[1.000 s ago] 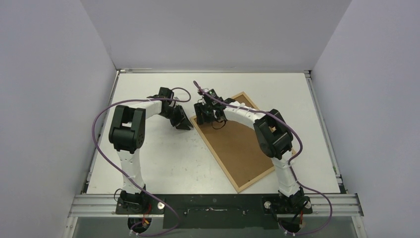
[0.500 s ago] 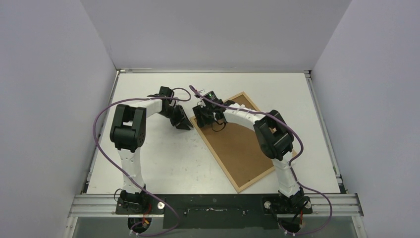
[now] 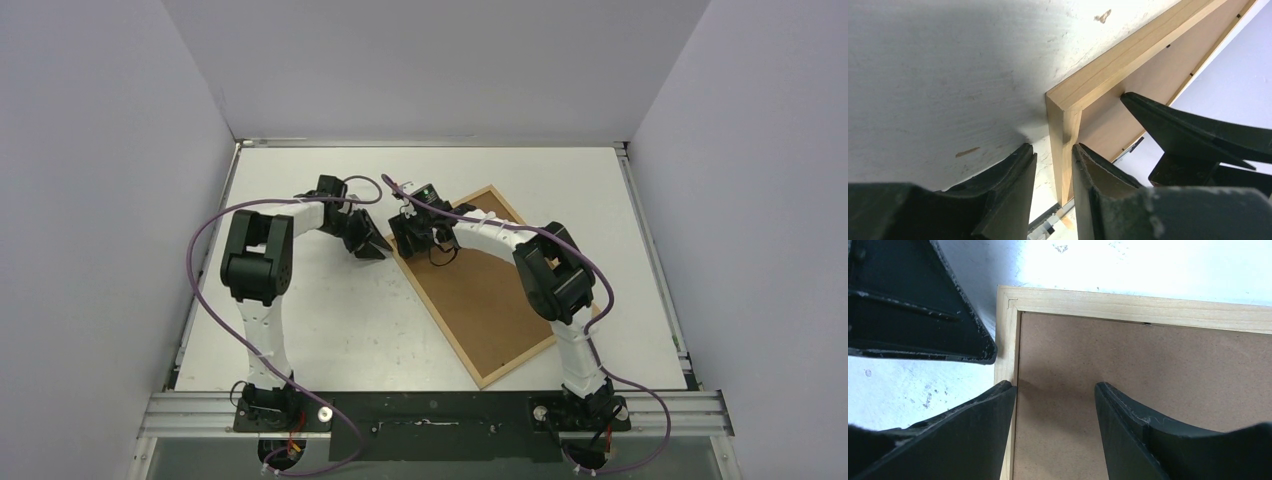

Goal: Put the photo into the frame
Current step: Install the photo frame at the center of the board.

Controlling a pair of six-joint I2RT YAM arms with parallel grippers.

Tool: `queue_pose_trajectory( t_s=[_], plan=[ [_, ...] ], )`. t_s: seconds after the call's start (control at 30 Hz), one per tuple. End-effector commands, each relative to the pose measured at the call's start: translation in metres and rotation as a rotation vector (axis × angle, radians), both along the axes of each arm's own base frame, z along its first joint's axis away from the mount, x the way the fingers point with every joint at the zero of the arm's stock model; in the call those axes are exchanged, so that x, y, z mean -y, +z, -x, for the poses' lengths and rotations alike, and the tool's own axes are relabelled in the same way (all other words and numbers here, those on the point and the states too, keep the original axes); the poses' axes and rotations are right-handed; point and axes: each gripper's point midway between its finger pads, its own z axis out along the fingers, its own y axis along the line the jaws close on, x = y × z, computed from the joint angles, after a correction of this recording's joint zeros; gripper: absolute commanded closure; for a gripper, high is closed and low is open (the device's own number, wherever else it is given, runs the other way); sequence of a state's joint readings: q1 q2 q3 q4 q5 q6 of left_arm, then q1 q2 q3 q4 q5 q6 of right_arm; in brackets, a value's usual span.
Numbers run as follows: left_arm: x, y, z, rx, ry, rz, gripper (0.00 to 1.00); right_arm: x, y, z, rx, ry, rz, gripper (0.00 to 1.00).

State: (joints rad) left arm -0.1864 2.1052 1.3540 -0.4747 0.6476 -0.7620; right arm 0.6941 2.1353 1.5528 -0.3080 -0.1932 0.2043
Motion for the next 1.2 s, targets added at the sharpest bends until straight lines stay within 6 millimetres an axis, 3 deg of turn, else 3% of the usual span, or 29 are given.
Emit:
queue_pose_trajectory(
  t_s=[0.0, 0.43, 1.17],
  plan=[
    [-0.011, -0.012, -0.017, 0.004, 0.031, -0.085, 0.67, 0.034, -0.031, 0.041, -0.163, 0.017, 0.130, 0.39],
    [-0.032, -0.044, 0.010, -0.149, 0.018, -0.242, 0.71, 0.048, -0.050, 0.047, -0.157, 0.047, 0.229, 0.40],
    [-0.036, -0.051, 0.016, -0.175, 0.003, -0.262, 0.73, 0.060, -0.073, 0.055, -0.158, 0.066, 0.320, 0.48]
  ],
)
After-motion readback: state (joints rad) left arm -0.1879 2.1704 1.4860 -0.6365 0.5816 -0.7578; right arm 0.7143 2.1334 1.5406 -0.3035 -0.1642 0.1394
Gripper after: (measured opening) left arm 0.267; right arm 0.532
